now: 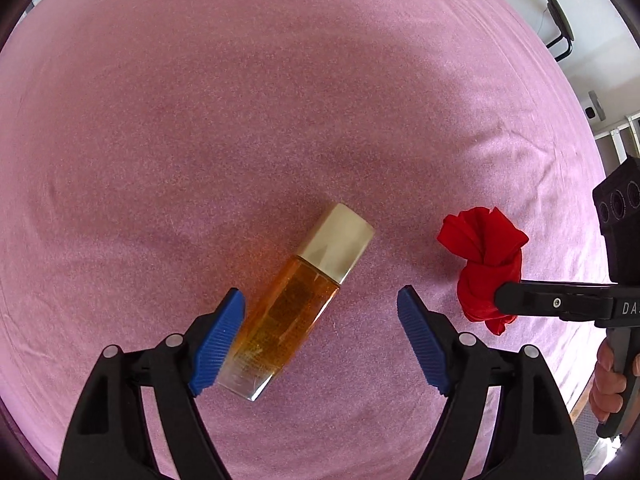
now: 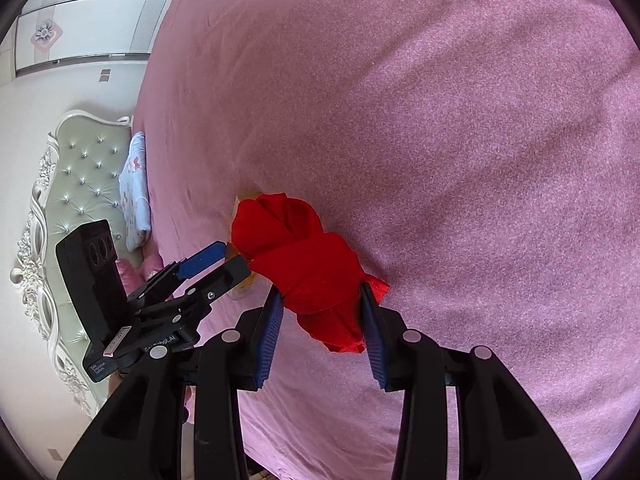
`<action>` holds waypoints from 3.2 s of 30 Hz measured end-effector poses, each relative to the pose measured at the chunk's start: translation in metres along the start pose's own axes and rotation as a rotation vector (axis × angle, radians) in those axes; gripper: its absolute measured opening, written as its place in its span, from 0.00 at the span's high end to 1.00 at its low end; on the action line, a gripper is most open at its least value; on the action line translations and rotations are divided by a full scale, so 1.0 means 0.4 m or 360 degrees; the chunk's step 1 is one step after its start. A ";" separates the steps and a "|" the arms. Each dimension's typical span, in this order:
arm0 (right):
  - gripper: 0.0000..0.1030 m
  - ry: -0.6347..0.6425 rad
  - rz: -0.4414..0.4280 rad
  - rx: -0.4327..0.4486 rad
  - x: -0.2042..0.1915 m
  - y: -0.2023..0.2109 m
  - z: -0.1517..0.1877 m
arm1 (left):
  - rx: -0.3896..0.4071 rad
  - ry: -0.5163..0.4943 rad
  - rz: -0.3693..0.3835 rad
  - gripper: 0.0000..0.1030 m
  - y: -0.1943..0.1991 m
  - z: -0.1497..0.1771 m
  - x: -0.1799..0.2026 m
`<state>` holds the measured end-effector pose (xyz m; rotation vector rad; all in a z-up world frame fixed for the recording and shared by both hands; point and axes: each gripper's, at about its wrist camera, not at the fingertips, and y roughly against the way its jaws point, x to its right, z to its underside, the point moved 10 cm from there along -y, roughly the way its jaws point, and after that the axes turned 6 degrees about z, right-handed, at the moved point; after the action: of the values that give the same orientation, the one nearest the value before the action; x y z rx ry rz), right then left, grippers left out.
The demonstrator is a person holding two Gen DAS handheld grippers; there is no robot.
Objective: Collect trash
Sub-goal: 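Grasp the amber perfume bottle with the left gripper while the right holds the red sock, then carry the perfume bottle and red sock over to the yellow basin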
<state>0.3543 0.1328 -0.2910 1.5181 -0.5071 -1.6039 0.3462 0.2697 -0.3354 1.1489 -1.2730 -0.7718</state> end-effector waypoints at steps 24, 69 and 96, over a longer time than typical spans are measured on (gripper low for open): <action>0.63 -0.0070 -0.0031 -0.0015 0.067 0.049 0.063 | 0.0090 0.0521 0.0091 0.63 -0.060 0.127 -0.013; 0.63 -0.0644 -0.0040 0.0405 0.681 0.612 0.918 | -0.0220 0.0386 0.0681 0.64 -0.073 0.830 1.021; 0.63 -0.1411 -0.0107 0.0783 1.435 0.943 1.545 | -0.0738 -0.0398 0.0613 0.63 -0.357 1.309 1.918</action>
<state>-0.0654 -0.6885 -0.2348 1.0647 -1.4269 -2.2886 -0.0016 -0.6008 -0.2710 0.4265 -1.3728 -0.8751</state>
